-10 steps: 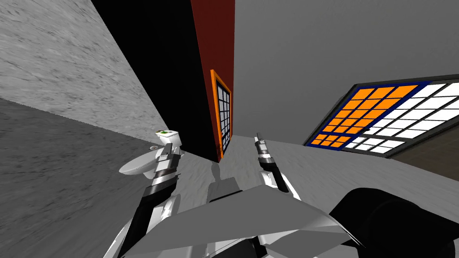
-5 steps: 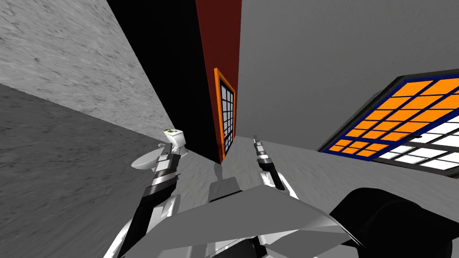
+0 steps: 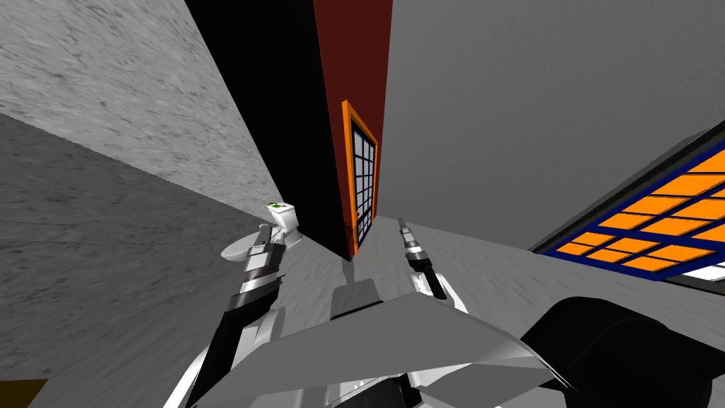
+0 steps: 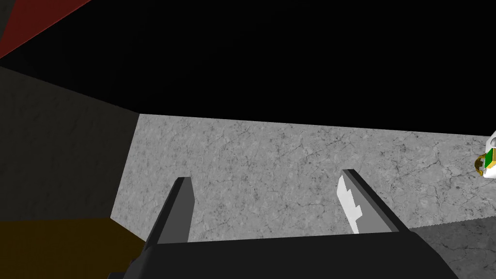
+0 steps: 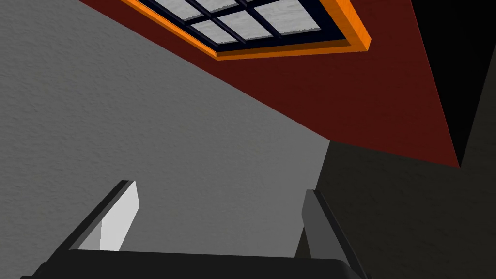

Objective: Pull the door open

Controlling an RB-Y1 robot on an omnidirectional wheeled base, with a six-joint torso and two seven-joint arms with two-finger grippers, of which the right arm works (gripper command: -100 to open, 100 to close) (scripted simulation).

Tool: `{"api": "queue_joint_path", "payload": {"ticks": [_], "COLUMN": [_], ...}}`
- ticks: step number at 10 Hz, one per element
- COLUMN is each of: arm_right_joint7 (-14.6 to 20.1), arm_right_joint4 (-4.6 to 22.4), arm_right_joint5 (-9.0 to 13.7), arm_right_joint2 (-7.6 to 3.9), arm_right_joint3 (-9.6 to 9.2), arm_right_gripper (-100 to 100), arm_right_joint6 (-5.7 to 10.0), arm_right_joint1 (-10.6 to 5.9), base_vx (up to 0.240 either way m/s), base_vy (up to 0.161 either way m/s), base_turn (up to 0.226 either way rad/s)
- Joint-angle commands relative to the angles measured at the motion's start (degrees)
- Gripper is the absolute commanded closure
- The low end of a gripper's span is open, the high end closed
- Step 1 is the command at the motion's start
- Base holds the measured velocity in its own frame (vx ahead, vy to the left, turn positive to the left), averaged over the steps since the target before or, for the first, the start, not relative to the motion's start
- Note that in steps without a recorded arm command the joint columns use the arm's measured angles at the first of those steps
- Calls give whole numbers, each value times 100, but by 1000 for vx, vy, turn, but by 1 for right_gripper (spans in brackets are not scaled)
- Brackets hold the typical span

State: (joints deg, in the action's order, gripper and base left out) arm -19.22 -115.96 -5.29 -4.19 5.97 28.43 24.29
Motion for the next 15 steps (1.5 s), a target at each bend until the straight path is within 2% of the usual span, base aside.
{"api": "queue_joint_path", "payload": {"ticks": [1,15], "arm_right_joint7": [-139,-1243], "arm_right_joint4": [230,1828], "arm_right_joint5": [-77,-723], "arm_right_joint2": [-15,-157], "arm_right_joint3": [21,225], "arm_right_gripper": [-100,-100], "arm_right_joint6": [86,660], "arm_right_joint1": [-75,-469], "base_vx": [67,81], "base_vy": [-62,-67], "base_turn": [127,141]}}
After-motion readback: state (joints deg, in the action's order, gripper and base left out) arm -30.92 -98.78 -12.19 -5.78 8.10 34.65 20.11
